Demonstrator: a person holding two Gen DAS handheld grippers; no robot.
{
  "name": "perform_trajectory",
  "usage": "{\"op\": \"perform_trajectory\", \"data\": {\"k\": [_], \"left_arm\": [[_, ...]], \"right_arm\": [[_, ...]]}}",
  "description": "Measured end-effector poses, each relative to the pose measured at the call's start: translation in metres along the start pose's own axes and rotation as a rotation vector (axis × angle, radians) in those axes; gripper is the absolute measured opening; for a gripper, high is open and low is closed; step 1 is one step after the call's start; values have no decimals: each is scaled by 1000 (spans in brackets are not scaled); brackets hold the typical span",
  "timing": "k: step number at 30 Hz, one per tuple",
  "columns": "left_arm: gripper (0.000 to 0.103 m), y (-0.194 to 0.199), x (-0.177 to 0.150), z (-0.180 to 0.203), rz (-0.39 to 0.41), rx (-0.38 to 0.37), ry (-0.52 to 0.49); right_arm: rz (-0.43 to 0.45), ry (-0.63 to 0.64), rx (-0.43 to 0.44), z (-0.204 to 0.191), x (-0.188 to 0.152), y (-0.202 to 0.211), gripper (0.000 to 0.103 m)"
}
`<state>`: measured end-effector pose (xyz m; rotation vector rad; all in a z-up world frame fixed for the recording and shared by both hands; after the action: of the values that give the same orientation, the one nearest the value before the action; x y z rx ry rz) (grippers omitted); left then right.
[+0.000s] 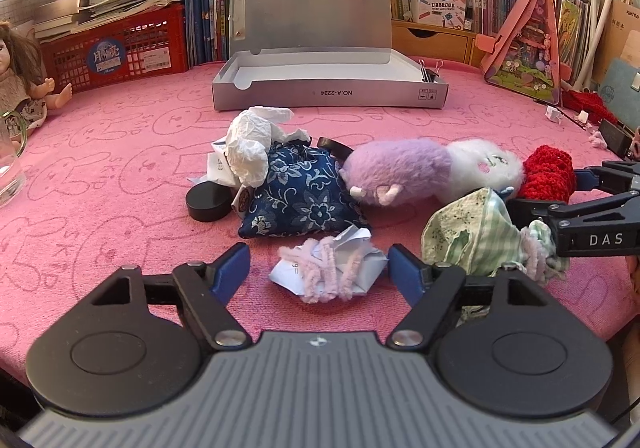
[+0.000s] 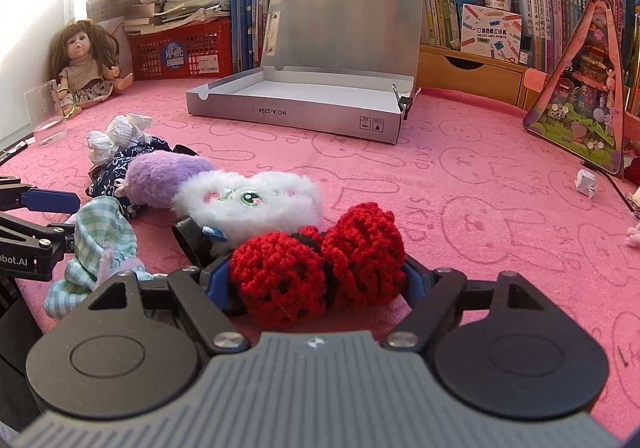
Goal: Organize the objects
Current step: 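Grasp the pink-and-white paper bundle with the left gripper while the right gripper grasps the red crocheted bow, then carry the paper bundle with the left gripper while the right gripper carries the red bow into the box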
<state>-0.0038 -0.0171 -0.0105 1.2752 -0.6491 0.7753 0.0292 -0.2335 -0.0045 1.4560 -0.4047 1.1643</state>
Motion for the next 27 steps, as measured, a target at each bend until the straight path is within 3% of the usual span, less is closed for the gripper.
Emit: {"op": "perform_trajectory", "data": {"k": [2, 12, 27], "left_arm": [[63, 2, 1, -1, 2, -14, 11], [63, 17, 10, -1, 59, -17, 7], [63, 21, 44, -8, 128, -17, 18]], "right_arm": [[9, 0, -11, -1, 1, 3, 76], [39, -67, -48, 5, 8, 13, 69], [70, -152, -99, 25, 23, 23, 68]]}}
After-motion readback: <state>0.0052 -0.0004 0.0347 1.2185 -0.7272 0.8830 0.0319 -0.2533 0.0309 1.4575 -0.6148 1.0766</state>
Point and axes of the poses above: each gripper's, at about its wrist camera, not at the fingertips, and y roughly against the way its jaws point, z to its right, x to its top, the point moved 1 cm from there along -y, roughly the way its jaws point, and after that the axes turned 12 degrees about y, right-handed, at the moved point
